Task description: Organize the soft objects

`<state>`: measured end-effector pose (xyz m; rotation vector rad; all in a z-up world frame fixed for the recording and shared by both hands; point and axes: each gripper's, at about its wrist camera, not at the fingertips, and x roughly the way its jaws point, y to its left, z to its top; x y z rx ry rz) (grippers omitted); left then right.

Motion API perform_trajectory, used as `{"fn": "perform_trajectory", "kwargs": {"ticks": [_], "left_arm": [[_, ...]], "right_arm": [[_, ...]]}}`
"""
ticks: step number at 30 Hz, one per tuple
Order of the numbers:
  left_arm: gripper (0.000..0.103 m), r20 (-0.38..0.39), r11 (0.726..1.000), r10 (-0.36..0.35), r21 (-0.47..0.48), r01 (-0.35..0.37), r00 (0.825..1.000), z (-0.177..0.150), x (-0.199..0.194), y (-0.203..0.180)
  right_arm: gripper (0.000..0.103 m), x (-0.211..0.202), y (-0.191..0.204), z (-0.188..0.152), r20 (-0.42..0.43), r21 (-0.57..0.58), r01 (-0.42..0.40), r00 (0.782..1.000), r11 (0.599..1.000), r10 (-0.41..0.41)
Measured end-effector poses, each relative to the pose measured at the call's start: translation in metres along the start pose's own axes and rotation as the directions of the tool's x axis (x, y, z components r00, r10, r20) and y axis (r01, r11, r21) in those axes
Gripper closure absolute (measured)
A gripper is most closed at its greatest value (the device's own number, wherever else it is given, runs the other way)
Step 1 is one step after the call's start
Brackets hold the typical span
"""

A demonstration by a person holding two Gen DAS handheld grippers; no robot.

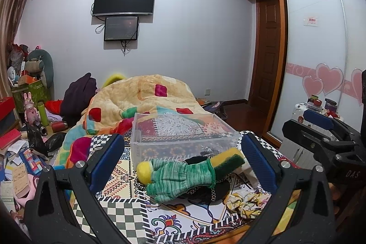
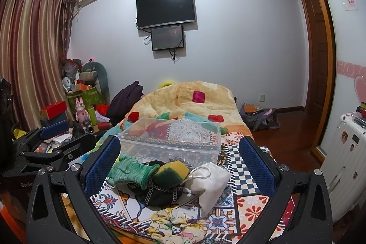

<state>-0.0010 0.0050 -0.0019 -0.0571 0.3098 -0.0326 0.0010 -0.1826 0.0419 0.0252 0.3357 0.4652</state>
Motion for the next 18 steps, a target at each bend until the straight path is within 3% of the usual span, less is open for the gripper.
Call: {"fn": "perform_trajectory", "kwargs": {"ticks": [18], "left_arm": [[0.000,0.003,1.000,-0.001,0.006,0.001,1.000,0.0001,0.0010,-0.0015]], "right_arm": [[0.000,-0.0011,0.0012,0.0003,0.011,-0.003,-0.003,1.000,1.000,0.003]]}}
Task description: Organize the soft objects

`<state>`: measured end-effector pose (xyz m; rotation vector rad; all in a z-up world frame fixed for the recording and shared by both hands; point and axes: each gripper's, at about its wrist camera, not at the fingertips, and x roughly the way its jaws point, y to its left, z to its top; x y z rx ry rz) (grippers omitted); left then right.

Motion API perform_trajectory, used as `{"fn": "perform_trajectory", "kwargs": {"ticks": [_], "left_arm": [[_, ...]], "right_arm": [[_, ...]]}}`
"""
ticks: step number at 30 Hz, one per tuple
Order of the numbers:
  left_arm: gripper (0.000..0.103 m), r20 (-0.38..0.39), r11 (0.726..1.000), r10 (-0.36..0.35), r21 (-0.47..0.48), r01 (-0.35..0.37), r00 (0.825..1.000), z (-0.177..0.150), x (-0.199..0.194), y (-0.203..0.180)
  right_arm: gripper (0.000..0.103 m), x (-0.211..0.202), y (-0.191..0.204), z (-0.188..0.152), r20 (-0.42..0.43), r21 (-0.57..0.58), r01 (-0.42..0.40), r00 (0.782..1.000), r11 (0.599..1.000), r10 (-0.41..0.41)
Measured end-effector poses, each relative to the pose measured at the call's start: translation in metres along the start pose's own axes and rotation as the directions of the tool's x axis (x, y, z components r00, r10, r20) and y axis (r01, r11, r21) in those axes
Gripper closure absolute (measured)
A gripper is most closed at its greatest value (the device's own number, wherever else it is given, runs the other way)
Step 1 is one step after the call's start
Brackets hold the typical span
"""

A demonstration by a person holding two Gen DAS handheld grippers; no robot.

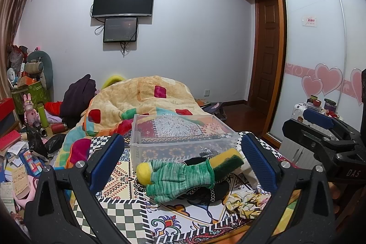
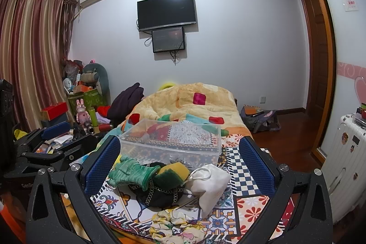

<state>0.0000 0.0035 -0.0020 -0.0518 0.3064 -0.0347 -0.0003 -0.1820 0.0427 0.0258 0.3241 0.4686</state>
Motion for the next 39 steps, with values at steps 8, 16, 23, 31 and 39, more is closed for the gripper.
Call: {"fn": "perform_trajectory", "kwargs": {"ticks": [8,16,23,31,39], "left_arm": [[0.000,0.001,1.000,-0.001,0.000,0.001,1.000,0.001,0.000,0.000],[0.000,0.008,1.000,-0.005,0.005,0.005,1.000,0.003,-0.001,-0.001],[0.000,0.010,1.000,-0.007,0.003,0.007,1.000,0.002,-0.002,-0.001],[0.000,0.001,0.999,-0.046,0.005,0.046,0.999,0.002,-0.003,-0.002],[0.000,-0.085,0.999,-0.032,0.002,0.032,0.996,-0.005,0.014,0.001]], "right_arm": [[0.000,0.000,0.000,0.000,0.001,-0.001,0.001,1.000,1.000,-0.001],[0.000,-0.001,0.000,0.000,-0.001,-0.002,-0.001,1.000,1.000,0.001],[0.000,-0.001,0.000,0.001,0.002,-0.001,-0.003,1.000,1.000,0.003],[0.000,-0.001,-0.001,0.001,0.002,0.001,-0.004,1.000,1.000,0.004],[0.000,0.008,-0.010,-0.005,-0.048,0.012,0.000,0.999,1.000,0.000]]}}
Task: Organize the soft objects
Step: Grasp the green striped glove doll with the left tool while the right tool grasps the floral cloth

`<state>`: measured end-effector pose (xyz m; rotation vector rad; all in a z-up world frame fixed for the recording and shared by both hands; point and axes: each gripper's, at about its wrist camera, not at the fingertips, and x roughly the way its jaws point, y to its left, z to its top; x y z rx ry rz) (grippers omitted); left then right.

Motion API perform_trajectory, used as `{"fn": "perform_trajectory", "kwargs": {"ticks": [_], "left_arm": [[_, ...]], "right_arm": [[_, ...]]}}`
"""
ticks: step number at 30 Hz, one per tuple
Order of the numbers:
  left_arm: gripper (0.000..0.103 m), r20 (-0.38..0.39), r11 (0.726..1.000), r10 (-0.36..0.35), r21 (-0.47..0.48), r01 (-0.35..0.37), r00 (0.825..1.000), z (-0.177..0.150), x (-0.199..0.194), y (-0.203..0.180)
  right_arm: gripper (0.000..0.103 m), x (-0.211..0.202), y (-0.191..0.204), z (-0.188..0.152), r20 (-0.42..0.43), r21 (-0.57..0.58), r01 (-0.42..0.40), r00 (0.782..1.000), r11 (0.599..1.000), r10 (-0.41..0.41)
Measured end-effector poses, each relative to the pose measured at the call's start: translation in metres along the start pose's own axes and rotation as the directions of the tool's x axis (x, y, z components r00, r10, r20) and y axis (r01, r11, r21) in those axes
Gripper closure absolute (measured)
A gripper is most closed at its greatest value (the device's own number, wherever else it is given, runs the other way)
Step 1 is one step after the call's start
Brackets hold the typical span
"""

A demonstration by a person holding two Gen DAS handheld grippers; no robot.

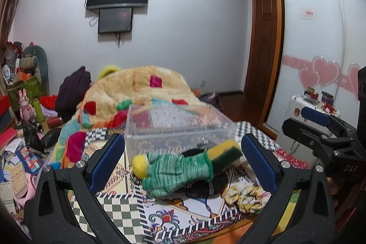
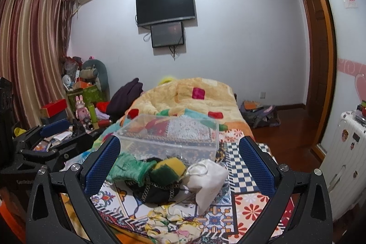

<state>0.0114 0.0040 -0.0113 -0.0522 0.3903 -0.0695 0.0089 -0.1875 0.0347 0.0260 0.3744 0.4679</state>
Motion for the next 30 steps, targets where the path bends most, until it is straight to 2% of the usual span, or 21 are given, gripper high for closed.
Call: {"fn": "perform_trajectory", "kwargs": {"ticks": [4,7,10,14,24,26,29,30], "left_arm": [[0.000,-0.070,1.000,-0.016,-0.014,0.015,0.997,-0.011,0.012,0.004],[0.014,-0.135,0.999,-0.031,-0.029,0.027,0.990,-0.023,0.023,0.006],[0.020,-0.193,0.999,-0.031,-0.042,0.024,0.981,-0.032,0.033,0.007],[0.023,-0.239,0.997,-0.056,-0.067,0.041,0.969,-0.041,0.040,0.009],[0.023,-0.303,0.994,-0.072,-0.105,0.041,0.950,-0.050,0.056,0.017],[0.023,-0.307,0.991,-0.082,-0.126,0.045,0.948,-0.049,0.060,0.022],[0.023,-0.302,0.991,-0.072,-0.130,0.034,0.951,-0.046,0.064,0.026],[0.023,-0.299,0.991,-0.067,-0.128,0.030,0.952,-0.045,0.066,0.027]], "right_arm": [[0.000,0.004,-0.007,-0.010,-0.054,0.016,0.006,0.999,1.000,-0.006],[0.001,0.009,-0.011,-0.022,-0.119,0.022,-0.016,0.993,1.000,0.018],[0.004,0.013,-0.010,-0.036,-0.190,0.025,-0.037,0.981,0.999,0.041],[0.011,0.025,-0.014,-0.052,-0.295,0.050,-0.058,0.953,0.997,0.070],[0.041,0.057,-0.022,-0.087,-0.494,0.158,-0.100,0.853,0.982,0.167],[0.044,0.055,-0.020,-0.088,-0.493,0.142,-0.102,0.855,0.985,0.160],[0.057,0.052,-0.015,-0.088,-0.491,0.117,-0.101,0.859,0.988,0.146],[0.066,0.051,-0.013,-0.088,-0.490,0.111,-0.096,0.861,0.989,0.139]]}}
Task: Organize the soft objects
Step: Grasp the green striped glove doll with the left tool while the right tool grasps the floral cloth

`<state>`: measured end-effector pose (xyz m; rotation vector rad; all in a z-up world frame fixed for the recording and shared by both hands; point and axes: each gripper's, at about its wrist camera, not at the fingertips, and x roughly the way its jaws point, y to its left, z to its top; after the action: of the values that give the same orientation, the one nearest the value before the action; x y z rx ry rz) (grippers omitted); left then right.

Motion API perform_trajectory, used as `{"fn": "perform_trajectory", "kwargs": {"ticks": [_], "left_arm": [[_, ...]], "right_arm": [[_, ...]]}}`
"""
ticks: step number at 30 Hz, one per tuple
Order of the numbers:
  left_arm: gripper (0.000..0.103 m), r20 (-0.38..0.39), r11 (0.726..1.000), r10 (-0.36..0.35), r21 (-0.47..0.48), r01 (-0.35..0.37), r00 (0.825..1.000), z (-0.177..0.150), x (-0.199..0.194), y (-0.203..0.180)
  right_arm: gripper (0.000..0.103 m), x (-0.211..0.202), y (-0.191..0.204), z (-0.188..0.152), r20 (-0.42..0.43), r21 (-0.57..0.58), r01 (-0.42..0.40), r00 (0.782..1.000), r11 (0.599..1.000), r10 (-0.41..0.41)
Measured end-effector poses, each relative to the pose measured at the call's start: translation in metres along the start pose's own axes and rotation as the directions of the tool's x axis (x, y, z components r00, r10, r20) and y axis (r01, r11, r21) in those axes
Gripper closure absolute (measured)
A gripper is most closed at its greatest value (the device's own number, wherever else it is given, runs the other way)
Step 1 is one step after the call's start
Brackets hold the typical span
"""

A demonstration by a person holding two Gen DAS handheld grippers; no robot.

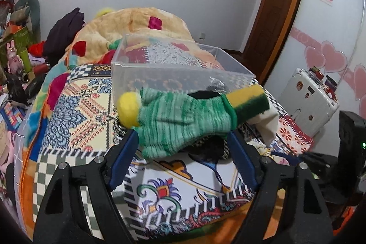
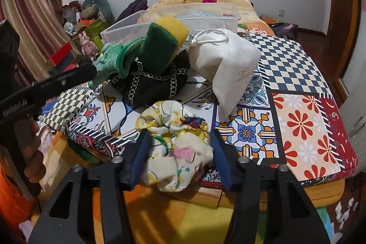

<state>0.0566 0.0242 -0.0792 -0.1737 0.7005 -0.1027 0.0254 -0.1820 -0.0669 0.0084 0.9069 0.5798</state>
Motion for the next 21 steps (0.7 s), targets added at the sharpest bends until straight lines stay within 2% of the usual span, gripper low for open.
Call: {"fn": "perform_trajectory", "kwargs": {"ticks": [1,4,8,13,15,21], "left_arm": [[0.023,0.004,1.000,0.005,0.001,-0.005,1.000,0.002,0.001,0.001],[0.023,0.009,1.000,0.018,-0.011,-0.018,1.000,0.008,0.009,0.006],[0.025,-0.013,0.998,0.023,-0.051,-0.023,1.000,0.012,0.025,0.016],[0.046,-0.061,0.999,0.016,-0.051,-0.019,0.998,0.006,0.044,0.019],[0.057,-0.065,0.999,0.018,-0.040,-0.021,0.998,0.002,0.046,0.019],[0.072,-0.023,1.000,0.018,-0.025,-0.019,1.000,-0.001,0.031,0.017]], "right_arm": [[0.076,-0.001,0.001,-0.001,0.001,-0.003,0.004,1.000,1.000,-0.004],[0.085,0.000,0.000,-0.002,0.011,-0.002,0.008,1.000,1.000,-0.008],[0.086,-0.006,0.006,0.007,0.060,-0.013,0.048,0.997,0.999,-0.047],[0.086,-0.019,0.002,0.014,0.124,-0.014,0.066,0.990,0.998,-0.063],[0.086,-0.025,0.004,0.017,0.148,-0.017,0.077,0.986,0.997,-0.074],[0.086,-0.038,0.003,0.024,0.201,-0.019,0.101,0.975,0.995,-0.095]]}}
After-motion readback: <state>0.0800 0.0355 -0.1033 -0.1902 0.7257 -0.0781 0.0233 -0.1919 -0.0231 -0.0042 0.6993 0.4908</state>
